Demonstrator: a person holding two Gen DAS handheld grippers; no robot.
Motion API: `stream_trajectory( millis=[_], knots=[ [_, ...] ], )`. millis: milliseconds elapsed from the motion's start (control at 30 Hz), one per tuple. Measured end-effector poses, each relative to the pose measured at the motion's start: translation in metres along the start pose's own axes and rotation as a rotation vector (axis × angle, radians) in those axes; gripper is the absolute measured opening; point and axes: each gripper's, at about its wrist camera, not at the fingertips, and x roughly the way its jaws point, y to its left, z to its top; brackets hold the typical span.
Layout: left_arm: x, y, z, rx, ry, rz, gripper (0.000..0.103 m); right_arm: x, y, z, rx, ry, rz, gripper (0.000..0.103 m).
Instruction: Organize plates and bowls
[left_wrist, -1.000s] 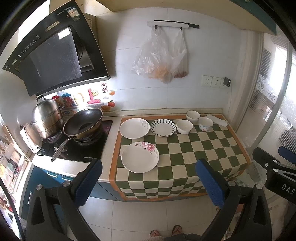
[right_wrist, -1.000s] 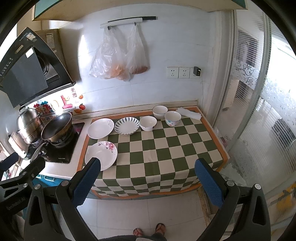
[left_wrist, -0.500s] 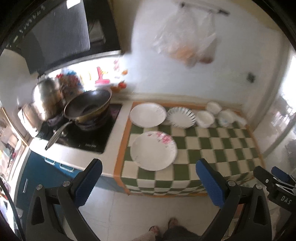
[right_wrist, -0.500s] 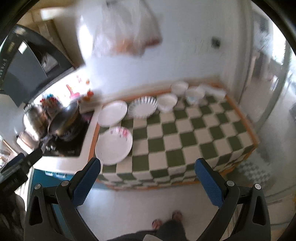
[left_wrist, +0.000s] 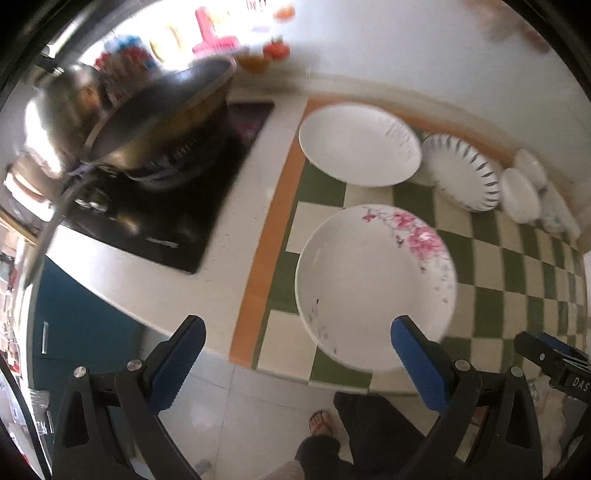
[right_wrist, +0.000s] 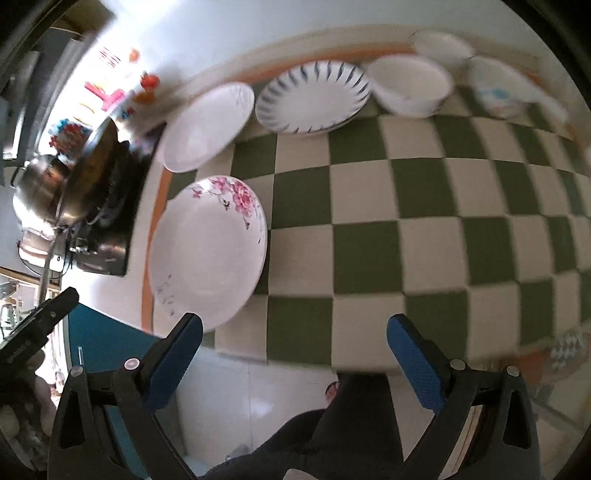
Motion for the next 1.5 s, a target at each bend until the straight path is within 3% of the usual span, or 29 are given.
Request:
stream_trajectory(
  millis=[267, 533, 567, 633, 700, 800, 1200, 1500],
  knots=[
    [0.102, -0.01, 0.041, -0.009, 0.179, -0.007, 0.1, 0.104, 0.004, 0.07, -0.044, 0.173, 0.049, 0.095],
    [0.158, 0.003, 0.041, -0.04, 0.341, -0.071, 0.066, 0.163, 0.02, 0.094, -0.047, 0.281, 0.142, 0.072],
    [0.161, 0.004, 0.04, -0.039, 0.348, -0.089, 0.06, 0.163, 0.024, 0.094, -0.057, 0.267, 0.144, 0.067],
    [0.166, 0.007, 0.04, -0.055, 0.348, -0.155, 0.056, 0.166, 0.027, 0.096, -0.055, 0.269, 0.148, 0.04],
    [0.165, 0.008, 0.038, -0.062, 0.346, -0.206, 0.039, 0.175, 0.028, 0.094, -0.026, 0.302, 0.173, 0.025],
    [0.165, 0.006, 0.038, -0.047, 0.336, -0.205, 0.039, 0.174, 0.033, 0.092, -0.027, 0.288, 0.183, 0.013],
    [0.129, -0.03, 0.033, 0.038, 0.29, -0.202, 0.036, 0.15, 0.022, 0.074, -0.041, 0.228, 0.159, 0.014],
    [0.098, -0.083, 0.044, 0.129, 0.257, -0.238, 0.036, 0.107, -0.027, 0.071, 0.02, 0.161, 0.152, 0.014]
  ],
)
